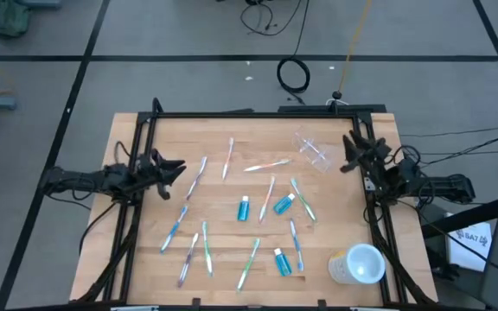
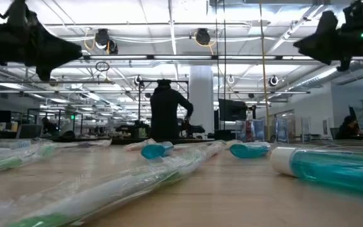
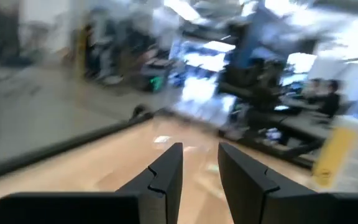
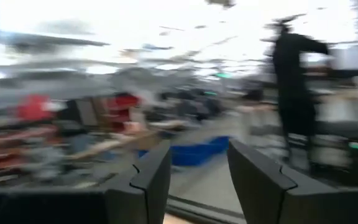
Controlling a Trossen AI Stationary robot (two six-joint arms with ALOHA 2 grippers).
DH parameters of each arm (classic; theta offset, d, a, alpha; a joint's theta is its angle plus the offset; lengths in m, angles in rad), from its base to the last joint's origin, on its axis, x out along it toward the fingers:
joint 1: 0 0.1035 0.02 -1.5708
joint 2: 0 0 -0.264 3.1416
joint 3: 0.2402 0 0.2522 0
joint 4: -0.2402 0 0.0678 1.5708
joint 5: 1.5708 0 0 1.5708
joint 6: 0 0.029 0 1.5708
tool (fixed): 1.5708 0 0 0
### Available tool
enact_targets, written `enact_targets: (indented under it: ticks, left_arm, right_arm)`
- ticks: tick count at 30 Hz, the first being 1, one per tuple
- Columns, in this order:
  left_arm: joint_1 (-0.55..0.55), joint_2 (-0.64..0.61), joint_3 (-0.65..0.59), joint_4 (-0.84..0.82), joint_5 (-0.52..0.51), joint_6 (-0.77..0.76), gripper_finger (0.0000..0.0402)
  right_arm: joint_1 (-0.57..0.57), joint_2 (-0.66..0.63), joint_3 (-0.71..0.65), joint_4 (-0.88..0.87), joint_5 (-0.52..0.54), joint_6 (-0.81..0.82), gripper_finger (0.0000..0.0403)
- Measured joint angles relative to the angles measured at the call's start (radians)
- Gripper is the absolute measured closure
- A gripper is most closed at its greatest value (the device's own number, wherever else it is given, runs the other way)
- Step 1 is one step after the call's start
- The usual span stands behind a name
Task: Pick & Place toothbrushing station
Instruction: Put the top purple toothbrush into the transparent organizer
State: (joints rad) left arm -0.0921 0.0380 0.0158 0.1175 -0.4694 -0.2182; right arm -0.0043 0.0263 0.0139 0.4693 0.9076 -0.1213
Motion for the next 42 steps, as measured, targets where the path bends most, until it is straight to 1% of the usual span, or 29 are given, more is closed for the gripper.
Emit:
enact_targets:
  ticks: [2, 4, 6, 8, 12, 15, 18, 19, 23, 29, 33, 37, 40, 42]
  left_arm:
    - [0.028, 0.027, 0.002, -0.030, -0.078, -0.074, 0.0295]
    - [0.069, 0.061, 0.014, -0.053, -0.143, -0.123, 0.0295]
    - [0.117, 0.103, 0.028, -0.094, -0.152, -0.140, 0.0295]
    - [0.169, 0.156, 0.046, -0.131, -0.114, -0.176, 0.0295]
    - [0.273, 0.300, 0.106, -0.151, 0.017, -0.266, 0.0295]
    - [0.328, 0.433, 0.158, -0.151, 0.106, -0.283, 0.0295]
    - [0.367, 0.578, 0.206, -0.150, 0.129, -0.290, 0.0295]
    - [0.375, 0.627, 0.219, -0.150, 0.131, -0.308, 0.0295]
    - [0.395, 0.812, 0.254, -0.153, 0.189, -0.366, 0.0295]
    - [0.415, 1.026, 0.302, -0.135, 0.209, -0.409, 0.0295]
    - [0.414, 1.131, 0.332, -0.106, 0.219, -0.428, 0.0295]
    - [0.415, 1.219, 0.344, -0.109, 0.222, -0.495, 0.0295]
    - [0.414, 1.271, 0.345, -0.104, 0.275, -0.552, 0.0295]
    - [0.414, 1.299, 0.348, -0.099, 0.275, -0.564, 0.0295]
  right_arm:
    - [-0.025, 0.012, 0.000, 0.002, 0.061, -0.015, 0.0250]
    - [-0.062, 0.028, 0.000, 0.036, 0.048, -0.015, 0.0250]
    - [-0.105, 0.050, 0.000, 0.092, -0.014, -0.006, 0.0250]
    - [-0.154, 0.077, 0.000, 0.164, -0.085, -0.009, 0.0250]
    - [-0.251, 0.144, 0.000, 0.263, -0.183, -0.033, 0.0250]
    - [-0.305, 0.205, 0.000, 0.260, -0.243, 0.062, 0.0250]
    - [-0.346, 0.269, 0.000, 0.267, -0.283, 0.133, 0.0250]
    - [-0.355, 0.288, 0.000, 0.270, -0.284, 0.151, 0.0250]
    - [-0.380, 0.357, 0.000, 0.292, -0.284, 0.212, 0.0250]
    - [-0.383, 0.412, 0.000, 0.328, -0.284, 0.214, 0.0250]
    - [-0.383, 0.418, 0.000, 0.328, -0.283, 0.191, 0.0250]
    - [-0.383, 0.418, 0.000, 0.327, -0.283, 0.188, 0.0250]
    - [-0.382, 0.418, 0.000, 0.320, -0.282, 0.174, 0.0250]
    - [-0.382, 0.418, 0.000, 0.316, -0.281, 0.142, 0.0250]
